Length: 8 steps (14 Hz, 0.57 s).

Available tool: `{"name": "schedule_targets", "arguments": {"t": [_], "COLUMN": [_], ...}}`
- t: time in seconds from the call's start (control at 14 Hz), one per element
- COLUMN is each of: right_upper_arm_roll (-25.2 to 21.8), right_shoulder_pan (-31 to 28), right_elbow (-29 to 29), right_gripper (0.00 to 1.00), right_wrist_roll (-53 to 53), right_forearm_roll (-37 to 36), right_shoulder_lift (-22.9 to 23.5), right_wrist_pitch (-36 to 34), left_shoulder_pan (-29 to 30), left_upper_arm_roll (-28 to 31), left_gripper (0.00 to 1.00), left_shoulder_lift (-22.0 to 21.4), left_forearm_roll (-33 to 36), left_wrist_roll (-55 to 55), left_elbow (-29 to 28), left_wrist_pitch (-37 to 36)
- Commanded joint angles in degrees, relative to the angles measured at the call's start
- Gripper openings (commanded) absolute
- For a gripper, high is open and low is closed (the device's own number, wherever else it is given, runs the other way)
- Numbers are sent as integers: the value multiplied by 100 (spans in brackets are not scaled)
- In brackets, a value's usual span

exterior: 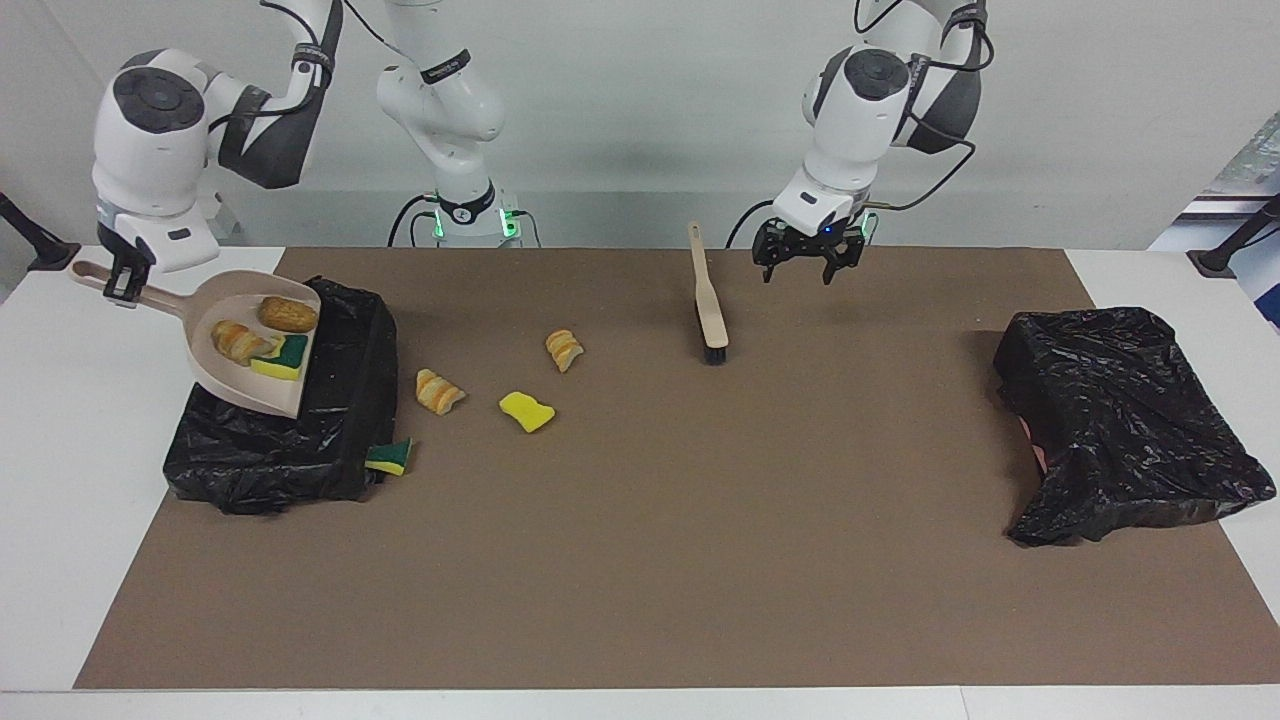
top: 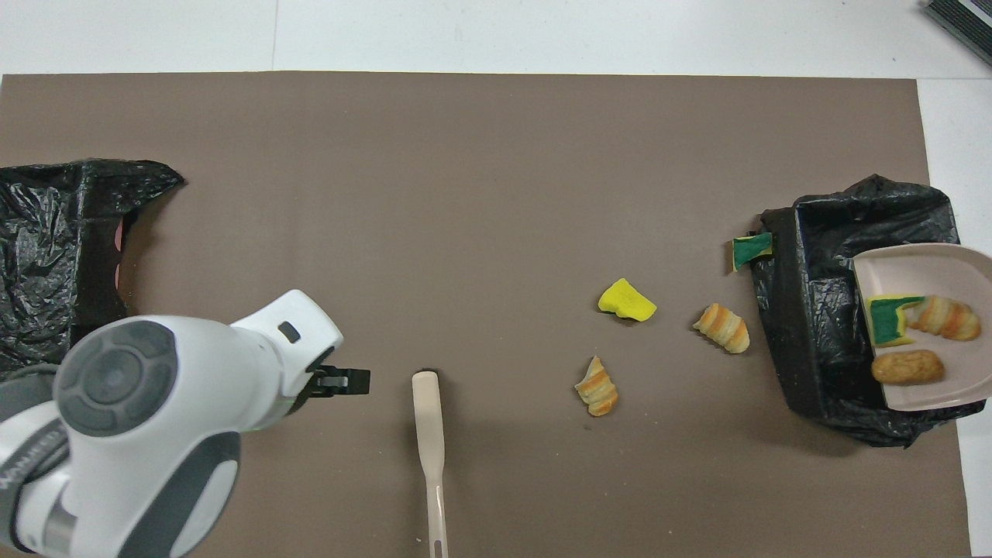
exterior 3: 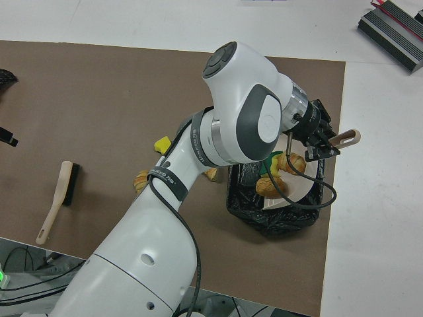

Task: Sweep and dump trash in bin
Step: 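Tip the dustpan into the bin while the left gripper withdraws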

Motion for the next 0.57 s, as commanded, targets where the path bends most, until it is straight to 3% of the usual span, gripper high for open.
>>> {"name": "schedule_targets", "arguments": {"t": [0.0,0.29,0.5], "right_upper_arm_roll": [4,4,-5], "right_shoulder_pan": [272,405,396], "right_elbow": [-247,-195,-72], "right_gripper": [0,0,0], "right_wrist_roll": [445,455,394], "right_forearm_roll": [-624,-1048,-1039], "right_shoulder_lift": [-282,-475,-625], "right_wrist_pitch": [-304,-499,-578], "left_shoulder_pan": [625,1732,2015], "left_upper_arm_roll": [-72,-72,-72], "left_gripper": [100,100,100], "left_shoulder_lift": [489,551,542], "left_forearm_roll": [117,152,502], "left_wrist_roll": [856,1544,1719], "left_elbow": [878,1371,1802], "left_wrist_pitch": [-545,-555,-773]}}
